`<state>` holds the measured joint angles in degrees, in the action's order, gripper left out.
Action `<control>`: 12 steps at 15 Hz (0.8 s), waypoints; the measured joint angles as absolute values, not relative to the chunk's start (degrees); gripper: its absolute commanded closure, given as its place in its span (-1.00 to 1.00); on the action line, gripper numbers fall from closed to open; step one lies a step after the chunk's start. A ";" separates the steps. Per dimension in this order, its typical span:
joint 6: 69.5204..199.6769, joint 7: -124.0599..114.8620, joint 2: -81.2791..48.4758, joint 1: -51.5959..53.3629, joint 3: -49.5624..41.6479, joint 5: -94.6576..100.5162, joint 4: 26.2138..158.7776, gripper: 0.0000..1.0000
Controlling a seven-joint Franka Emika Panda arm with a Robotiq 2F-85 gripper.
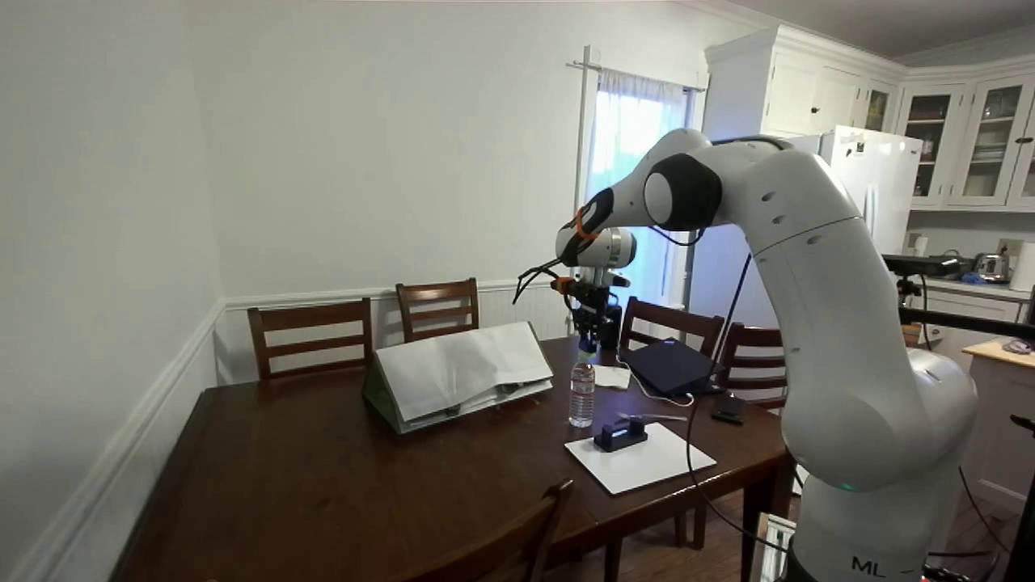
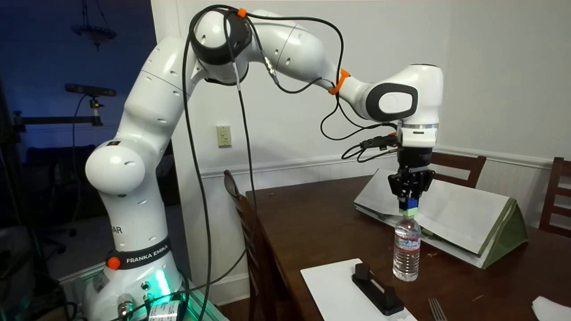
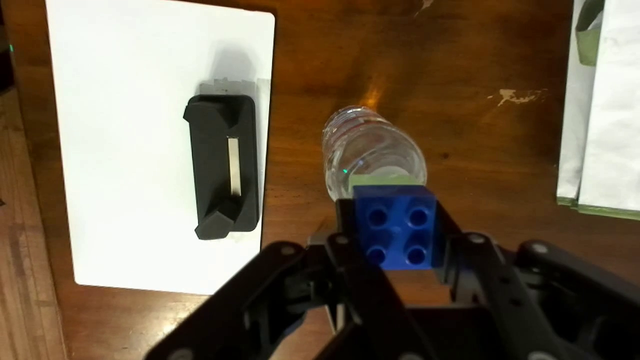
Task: Pick up the lego blocks and put them on the water bottle
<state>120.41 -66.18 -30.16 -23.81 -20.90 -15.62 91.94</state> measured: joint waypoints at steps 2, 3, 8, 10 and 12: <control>120.41 -66.28 -30.17 -23.80 -20.89 -15.62 91.94 -0.26; 120.41 -66.33 -30.17 -23.80 -20.89 -15.62 91.94 -0.36; 120.41 -66.61 -30.33 -23.80 -20.89 -15.62 91.94 -0.98; 120.41 -66.75 -30.37 -23.80 -20.89 -15.61 91.94 -1.00; 120.40 -66.85 -30.37 -23.80 -20.89 -15.60 91.91 -1.00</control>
